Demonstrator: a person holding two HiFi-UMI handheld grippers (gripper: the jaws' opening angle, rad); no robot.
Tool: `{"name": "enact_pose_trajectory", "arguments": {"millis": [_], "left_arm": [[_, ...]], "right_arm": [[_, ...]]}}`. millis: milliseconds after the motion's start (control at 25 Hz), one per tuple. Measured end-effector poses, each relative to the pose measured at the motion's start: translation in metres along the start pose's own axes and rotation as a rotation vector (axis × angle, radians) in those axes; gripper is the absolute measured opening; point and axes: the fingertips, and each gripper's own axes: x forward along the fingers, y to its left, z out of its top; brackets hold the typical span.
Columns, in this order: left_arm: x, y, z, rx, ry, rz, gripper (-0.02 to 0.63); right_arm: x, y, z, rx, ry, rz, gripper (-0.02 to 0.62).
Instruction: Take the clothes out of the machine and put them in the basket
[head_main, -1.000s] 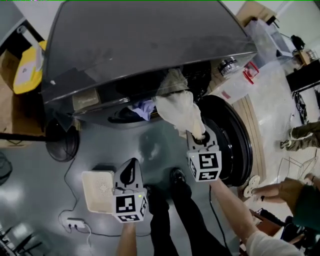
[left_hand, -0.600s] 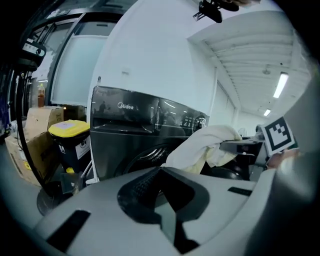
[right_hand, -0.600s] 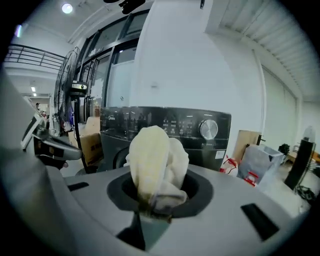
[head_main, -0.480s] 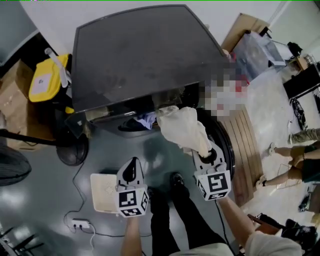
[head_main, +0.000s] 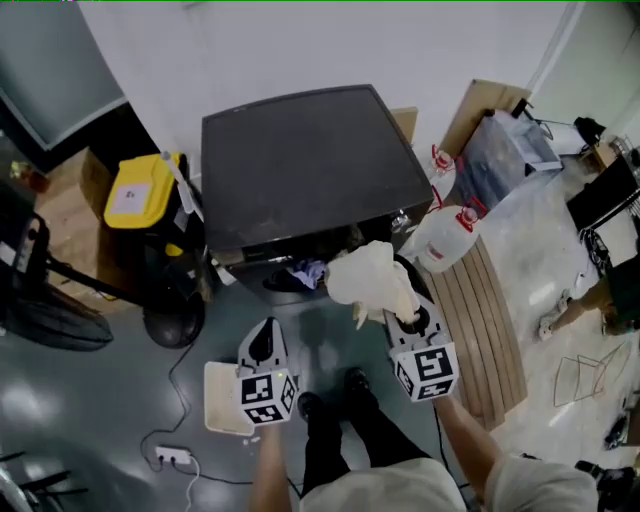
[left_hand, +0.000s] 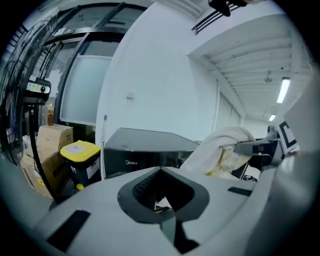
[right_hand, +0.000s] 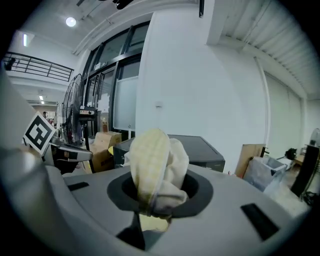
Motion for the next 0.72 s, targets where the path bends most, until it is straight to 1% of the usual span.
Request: {"name": "enact_pose_trajectory", "arguments": {"millis": [80,240,440,560,720], "left_arm": [[-0.017,-0.001,0.023,0.012,-0.012,0.003,0.017],[-0.044,-0.009,0.077,0.051,-0.062,0.025,0.017],[-0.079,-0.018,0.132,0.054,-0.137,0.059,0.017],[-0.108,-0.012,0.150,0.045,-0.173,0.104,0.017],[-0.148,0.007,0.156,0.022,-0.206,0.197,0.017]], "right_arm": [[-0.011,0.002,0.025,0.005,-0.012,0.020,0.117],[-0.028,0.004,0.080,-0.007,-0.050,0.063,0.117],[-0.053,0.017,0.135,-0.035,-0.103,0.130,0.117],[-0.065,0.041,0.154,-0.055,-0.127,0.192,0.118],[-0.073,0.079,0.167,-0.093,-0.146,0.299,0.118]]}}
